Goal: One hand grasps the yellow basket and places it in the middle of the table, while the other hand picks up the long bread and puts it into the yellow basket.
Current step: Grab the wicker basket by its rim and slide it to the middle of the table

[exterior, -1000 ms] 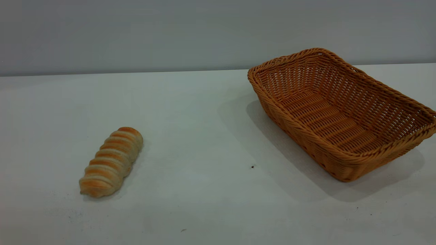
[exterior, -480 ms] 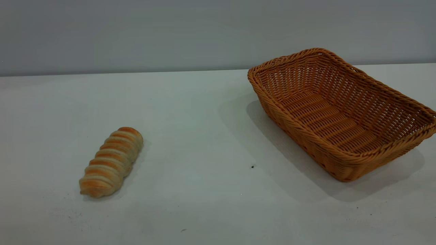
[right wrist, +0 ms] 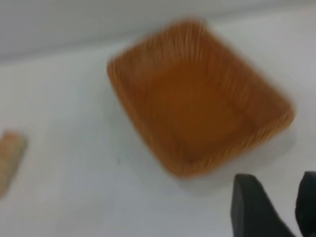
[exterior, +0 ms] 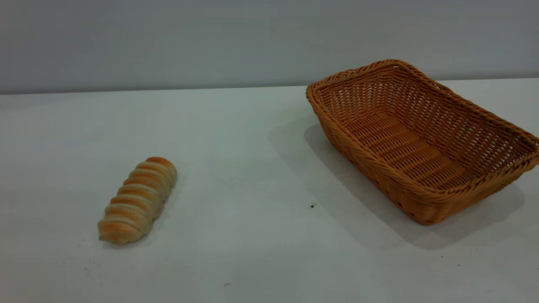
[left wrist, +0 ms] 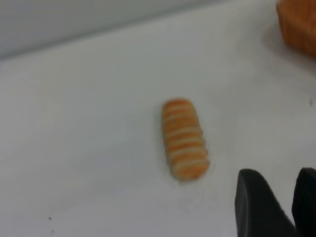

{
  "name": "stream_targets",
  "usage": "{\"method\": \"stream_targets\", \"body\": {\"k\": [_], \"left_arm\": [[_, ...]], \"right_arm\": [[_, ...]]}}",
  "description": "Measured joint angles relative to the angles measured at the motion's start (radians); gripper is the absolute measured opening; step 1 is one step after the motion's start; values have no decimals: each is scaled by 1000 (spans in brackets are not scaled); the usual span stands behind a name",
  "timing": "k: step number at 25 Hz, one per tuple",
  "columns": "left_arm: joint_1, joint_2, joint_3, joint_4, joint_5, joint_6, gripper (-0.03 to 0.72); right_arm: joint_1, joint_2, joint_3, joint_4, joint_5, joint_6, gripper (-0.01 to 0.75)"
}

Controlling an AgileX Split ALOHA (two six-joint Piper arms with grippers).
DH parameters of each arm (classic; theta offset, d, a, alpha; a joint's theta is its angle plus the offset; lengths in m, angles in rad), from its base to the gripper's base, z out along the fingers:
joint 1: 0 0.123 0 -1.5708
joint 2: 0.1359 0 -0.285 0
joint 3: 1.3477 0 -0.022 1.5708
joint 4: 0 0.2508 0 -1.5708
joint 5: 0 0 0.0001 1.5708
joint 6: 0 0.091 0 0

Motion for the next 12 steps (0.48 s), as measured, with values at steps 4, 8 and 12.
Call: {"method": "stream_targets", "body": {"k": [4, 8, 12], "left_arm": [[0, 281, -43, -60, -91, 149, 242], [0, 516, -190, -75, -175, 259, 242], [0, 708, -376, -77, -235, 318, 252]], "right_arm": [[0, 343, 0, 121, -66, -148, 367], [0, 622, 0, 267, -171, -268, 484], [0, 815, -9, 460, -286, -368, 541]]}}
